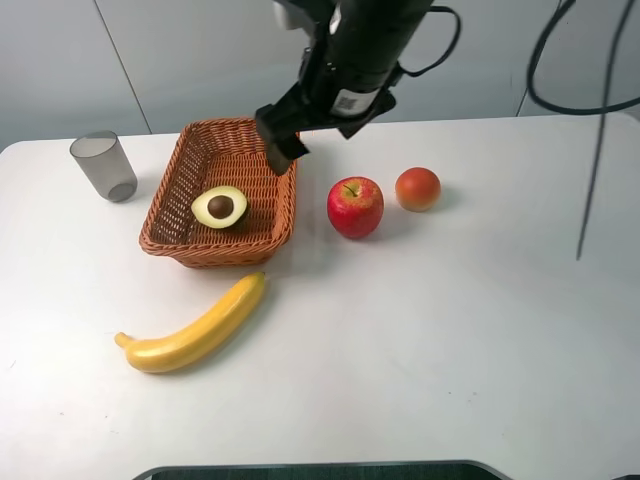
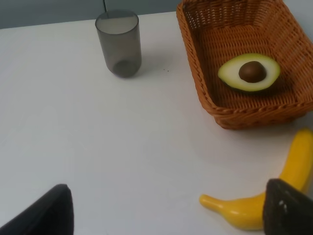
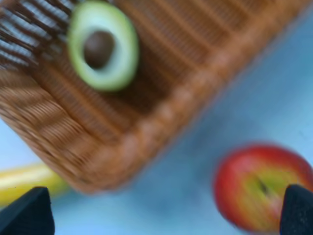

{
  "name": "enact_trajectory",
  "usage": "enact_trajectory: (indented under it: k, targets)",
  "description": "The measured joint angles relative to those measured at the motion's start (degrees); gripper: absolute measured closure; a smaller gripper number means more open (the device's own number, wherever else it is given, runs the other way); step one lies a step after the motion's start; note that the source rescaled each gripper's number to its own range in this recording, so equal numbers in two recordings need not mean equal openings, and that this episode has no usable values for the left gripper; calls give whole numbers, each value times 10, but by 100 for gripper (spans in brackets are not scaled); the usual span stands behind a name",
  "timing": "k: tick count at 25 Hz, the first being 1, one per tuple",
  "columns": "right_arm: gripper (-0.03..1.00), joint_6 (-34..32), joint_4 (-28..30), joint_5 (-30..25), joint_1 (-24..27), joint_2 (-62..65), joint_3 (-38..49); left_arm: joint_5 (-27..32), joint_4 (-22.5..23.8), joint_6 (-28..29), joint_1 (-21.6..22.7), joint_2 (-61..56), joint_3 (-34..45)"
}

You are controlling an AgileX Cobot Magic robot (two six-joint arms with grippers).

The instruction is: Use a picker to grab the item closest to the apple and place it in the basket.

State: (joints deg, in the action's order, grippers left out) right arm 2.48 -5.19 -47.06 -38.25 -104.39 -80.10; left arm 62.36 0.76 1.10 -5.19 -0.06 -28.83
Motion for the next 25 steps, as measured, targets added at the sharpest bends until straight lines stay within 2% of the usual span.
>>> enact_trajectory:
  k: [8, 15, 20, 25]
  targets:
    - [-3, -28, 0, -9, 129, 109, 145, 0, 0, 1, 0, 0, 0]
    - [-3, -33, -13, -10, 227, 210, 237, 0, 0, 2, 0, 0, 0]
    - [-3, -33, -15, -10, 273, 292, 291, 0, 0, 2, 0, 0, 0]
    - [-3, -34, -15, -10, 284, 389, 332, 0, 0, 2, 0, 0, 0]
